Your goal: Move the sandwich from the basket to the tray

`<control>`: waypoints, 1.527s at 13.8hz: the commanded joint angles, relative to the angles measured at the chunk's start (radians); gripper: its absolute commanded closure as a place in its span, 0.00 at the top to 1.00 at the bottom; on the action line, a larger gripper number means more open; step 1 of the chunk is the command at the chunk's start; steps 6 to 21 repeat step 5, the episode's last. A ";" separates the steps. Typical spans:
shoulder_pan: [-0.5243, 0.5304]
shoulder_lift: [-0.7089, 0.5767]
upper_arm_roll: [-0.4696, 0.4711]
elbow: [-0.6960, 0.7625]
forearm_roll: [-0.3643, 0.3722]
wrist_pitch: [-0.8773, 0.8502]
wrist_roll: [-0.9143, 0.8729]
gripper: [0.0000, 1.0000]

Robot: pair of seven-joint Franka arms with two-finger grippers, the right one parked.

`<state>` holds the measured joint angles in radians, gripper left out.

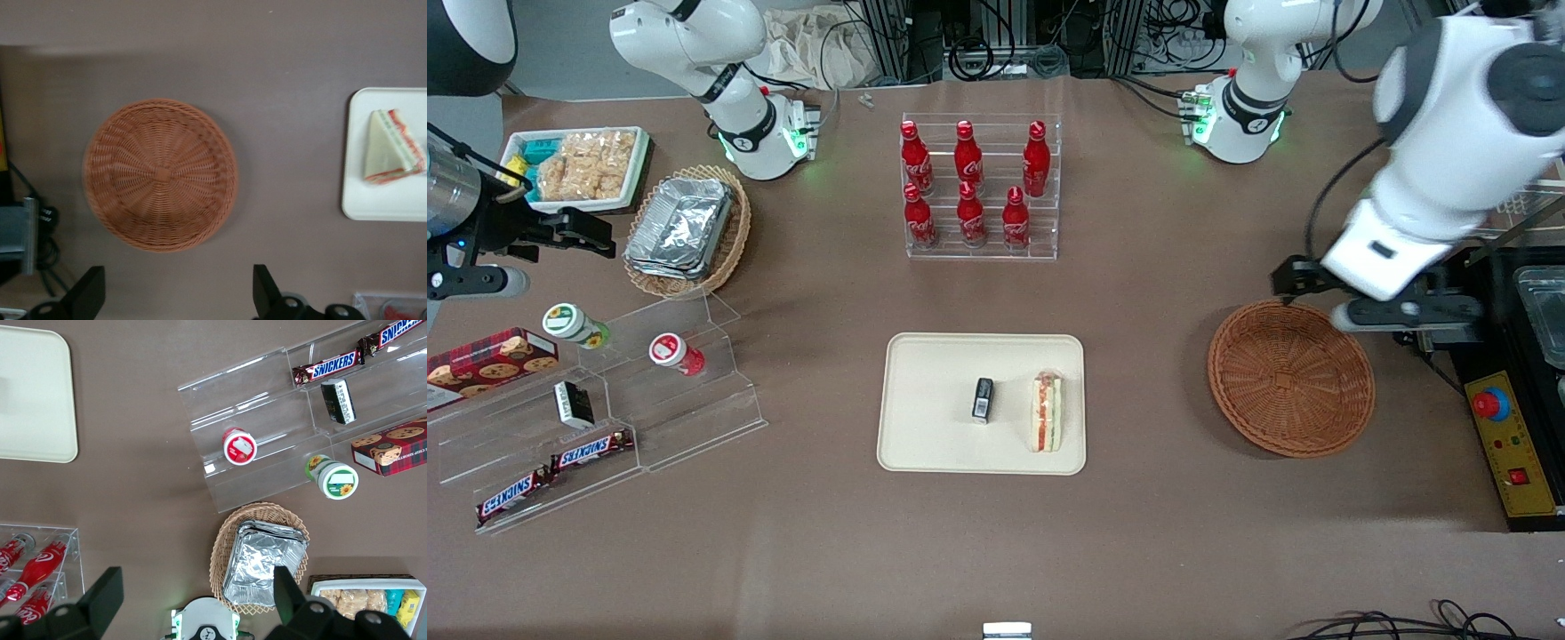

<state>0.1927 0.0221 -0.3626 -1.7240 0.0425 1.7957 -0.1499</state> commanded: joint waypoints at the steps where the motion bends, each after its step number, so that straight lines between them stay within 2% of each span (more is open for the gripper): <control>1: 0.088 0.002 -0.013 0.038 -0.033 -0.039 0.088 1.00; 2: 0.129 0.013 -0.013 0.058 -0.047 -0.047 0.095 1.00; 3: 0.164 0.031 -0.013 0.079 -0.100 -0.061 0.098 1.00; 4: 0.181 0.044 -0.013 0.086 -0.122 -0.065 0.099 1.00; 21: 0.185 0.044 -0.013 0.083 -0.125 -0.073 0.099 1.00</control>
